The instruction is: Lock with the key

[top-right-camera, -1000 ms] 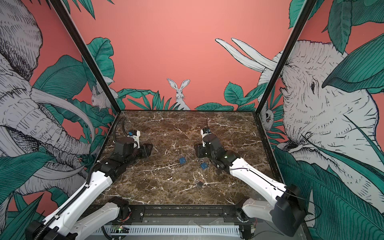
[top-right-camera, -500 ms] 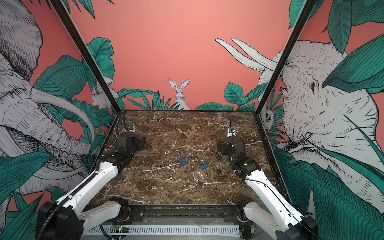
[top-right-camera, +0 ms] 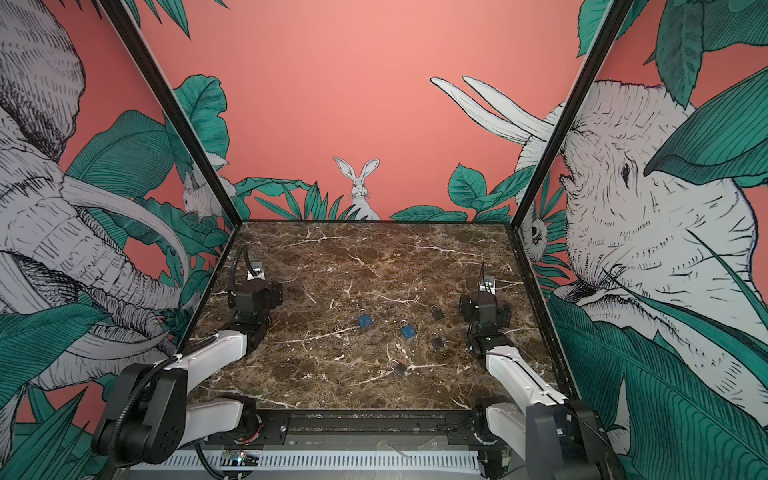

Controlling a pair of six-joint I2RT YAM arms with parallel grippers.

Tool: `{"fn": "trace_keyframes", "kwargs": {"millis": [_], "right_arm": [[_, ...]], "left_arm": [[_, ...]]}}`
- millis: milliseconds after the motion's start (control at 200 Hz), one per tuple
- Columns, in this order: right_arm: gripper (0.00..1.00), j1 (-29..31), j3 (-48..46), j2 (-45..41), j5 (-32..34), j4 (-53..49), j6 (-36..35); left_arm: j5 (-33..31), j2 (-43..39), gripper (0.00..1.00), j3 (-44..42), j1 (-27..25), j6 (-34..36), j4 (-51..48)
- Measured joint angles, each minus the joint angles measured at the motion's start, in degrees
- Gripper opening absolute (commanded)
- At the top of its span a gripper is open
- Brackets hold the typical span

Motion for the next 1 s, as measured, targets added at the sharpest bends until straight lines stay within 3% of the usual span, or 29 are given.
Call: {"fn": "trace_keyframes", "kwargs": {"millis": [235,510,790,1000], "right_arm": [[0.99,-2.12,-4.61,13.79,-1.79,24.15,-3.19],[0.99,-2.4,-4.66,23.37,-6.82,39.08,-5.11],[1.0,-2.51,-4.55,25.9,-9.7,43.01,-6.36],[0.99,-2.93,1.16,25.9,-11.78,36.41,-6.64]], "left_arm": [[8.74,4.98,0.97,-0.94,2.36,0.94,8.74],[14.69,12.96,0.98,-5.73,2.4,2.23,21.03],[16.5,17.14,0.98,-5.27,2.62,2.8,25.11],[18.36,17.14,0.99,-3.58,3.67,2.78,25.03]]}}
